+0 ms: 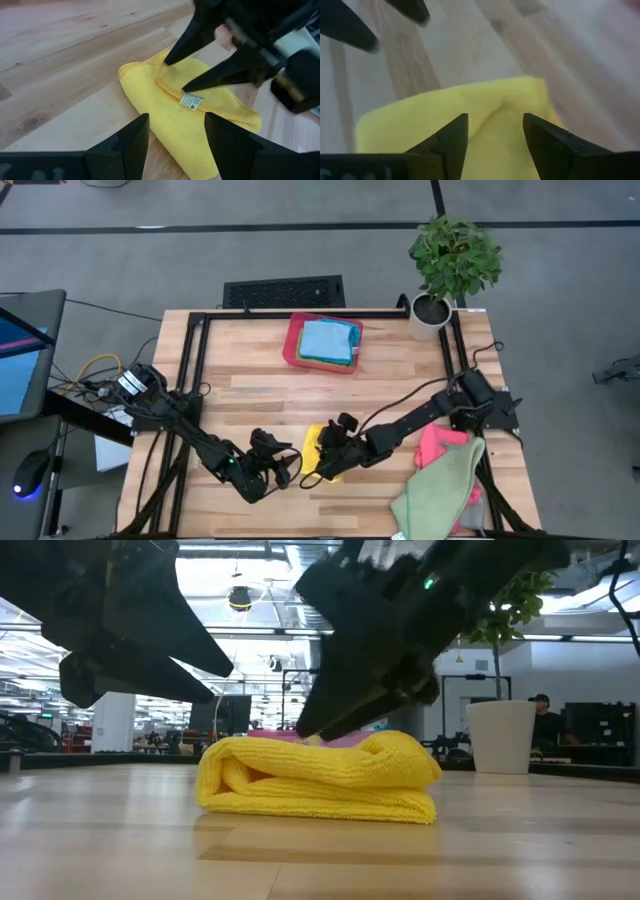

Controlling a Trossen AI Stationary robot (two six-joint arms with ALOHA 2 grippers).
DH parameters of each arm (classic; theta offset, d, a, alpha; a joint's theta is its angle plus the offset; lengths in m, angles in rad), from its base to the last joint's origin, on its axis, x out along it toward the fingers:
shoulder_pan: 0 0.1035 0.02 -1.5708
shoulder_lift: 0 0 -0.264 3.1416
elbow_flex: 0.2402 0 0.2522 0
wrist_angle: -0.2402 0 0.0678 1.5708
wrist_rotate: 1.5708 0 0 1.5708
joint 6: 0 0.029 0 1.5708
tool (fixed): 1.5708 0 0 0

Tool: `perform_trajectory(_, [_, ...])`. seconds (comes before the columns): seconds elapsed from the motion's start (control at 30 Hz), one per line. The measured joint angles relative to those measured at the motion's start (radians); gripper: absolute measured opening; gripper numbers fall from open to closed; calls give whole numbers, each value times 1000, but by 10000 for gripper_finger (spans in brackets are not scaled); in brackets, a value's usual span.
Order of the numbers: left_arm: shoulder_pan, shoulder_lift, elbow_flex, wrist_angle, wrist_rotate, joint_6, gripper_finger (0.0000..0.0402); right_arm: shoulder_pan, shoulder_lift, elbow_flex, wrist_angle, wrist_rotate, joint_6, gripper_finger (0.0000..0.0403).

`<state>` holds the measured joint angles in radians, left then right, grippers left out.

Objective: Fold microfiber towels
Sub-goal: Fold the yellow microfiber cloth

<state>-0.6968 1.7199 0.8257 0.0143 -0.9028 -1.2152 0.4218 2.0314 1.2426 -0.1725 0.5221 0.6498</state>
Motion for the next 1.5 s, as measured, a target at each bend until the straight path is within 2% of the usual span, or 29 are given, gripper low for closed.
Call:
perform_trajectory(0.2, [0, 0, 0, 1, -4, 2, 184, 0, 50, -3, -3, -2, 13, 206])
perform_trajectory(0.3, [0, 0, 0, -2, -4, 2, 184, 1, 51, -3, -6, 9, 35, 188])
perform_trajectory(0.4, [0, 0, 0, -2, -4, 2, 184, 10, 43, -4, -13, 48, 35, 146])
perform_trajectory(0.6, [0, 0, 0, 1, -20, -2, 184, 20, 22, -3, -21, 53, 25, 29])
perform_trajectory(0.67, [1, 0, 0, 3, -23, -2, 184, 24, 22, -4, -23, 56, 23, 12])
perform_trajectory(0.9, [1, 0, 0, 5, -30, -3, 184, 49, 21, -3, -79, 72, 76, 49])
perform_trajectory(1.13, [14, 14, 1, 62, -57, 15, 184, 77, 0, -5, -143, 123, 104, 34])
perform_trajectory(1.33, [44, 94, 1, 205, 0, 106, 184, 105, -16, -3, -227, 160, 168, 17])
perform_trajectory(1.5, [61, 118, 2, 235, 11, 109, 184, 131, -16, -3, -326, 161, 251, 42])
